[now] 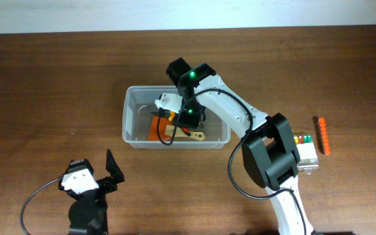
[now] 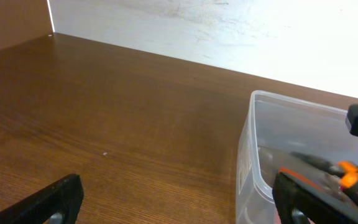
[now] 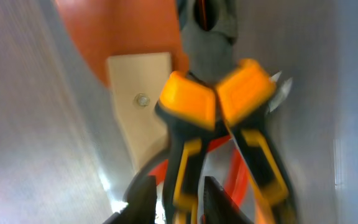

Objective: Pack container
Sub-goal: 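Carry the orange pliers into the container and release them, then move the right gripper down over the colored marker pack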

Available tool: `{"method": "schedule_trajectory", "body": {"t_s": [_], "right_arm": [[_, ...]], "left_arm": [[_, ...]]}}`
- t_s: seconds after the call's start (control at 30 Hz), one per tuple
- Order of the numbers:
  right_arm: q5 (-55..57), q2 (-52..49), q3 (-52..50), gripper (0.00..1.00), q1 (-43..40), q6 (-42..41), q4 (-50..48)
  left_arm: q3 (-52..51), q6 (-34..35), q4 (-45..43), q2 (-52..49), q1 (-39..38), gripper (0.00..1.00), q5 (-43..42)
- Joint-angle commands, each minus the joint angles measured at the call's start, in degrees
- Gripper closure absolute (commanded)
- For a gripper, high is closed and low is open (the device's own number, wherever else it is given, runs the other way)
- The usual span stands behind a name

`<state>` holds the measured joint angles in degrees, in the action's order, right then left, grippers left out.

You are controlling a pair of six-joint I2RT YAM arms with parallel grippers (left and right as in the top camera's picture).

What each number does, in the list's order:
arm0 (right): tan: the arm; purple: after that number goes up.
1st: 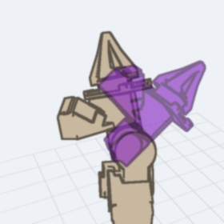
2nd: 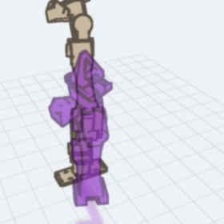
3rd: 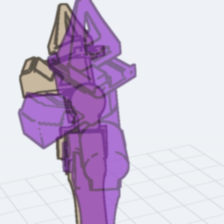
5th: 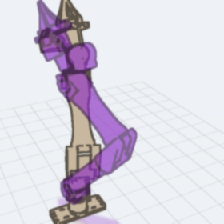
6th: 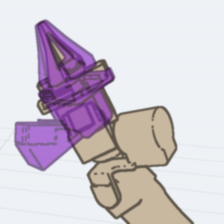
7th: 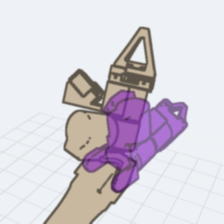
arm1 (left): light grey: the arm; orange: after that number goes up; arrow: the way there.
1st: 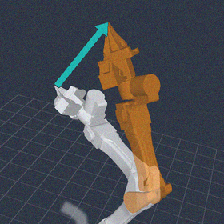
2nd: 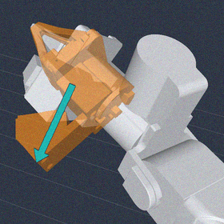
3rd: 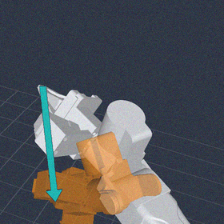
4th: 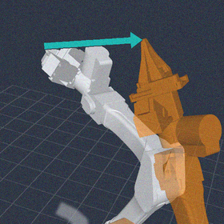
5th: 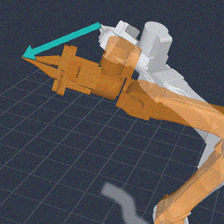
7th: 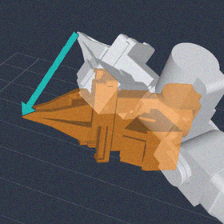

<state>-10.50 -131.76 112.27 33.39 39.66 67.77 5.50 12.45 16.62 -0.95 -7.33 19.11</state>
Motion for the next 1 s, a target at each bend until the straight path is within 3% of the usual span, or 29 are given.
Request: {"method": "schedule_trajectory", "body": {"t_s": [0.0,0.1,0.33,0.53,0.7,0.97], "right_arm": [[3.98,0.90,0.24,0.39,0.28,0.33,-2.69],[5.20,0.90,0.26,0.28,0.26,-0.11,-3.04],[5.20,3.26,4.50,0.21,-2.14,-7.39,1.62],[5.18,8.85,16.63,0.20,-8.52,-14.05,11.76],[4.96,13.07,26.93,0.24,-16.09,-16.24,21.49],[2.45,21.46,27.67,0.33,-30.01,-21.35,28.28]], "left_arm": [[-0.17,-0.50,0.09,0.26,-0.17,0.01,0.22],[-0.17,-0.50,0.09,0.26,-0.17,0.01,0.20],[-0.17,-0.50,0.09,0.26,-0.17,0.01,0.20],[-0.17,-0.50,0.09,0.26,-0.17,0.01,0.20],[-0.17,-0.50,0.09,0.26,-0.17,0.01,0.20],[-0.17,-0.50,0.09,0.26,-0.17,0.01,0.20]]}}
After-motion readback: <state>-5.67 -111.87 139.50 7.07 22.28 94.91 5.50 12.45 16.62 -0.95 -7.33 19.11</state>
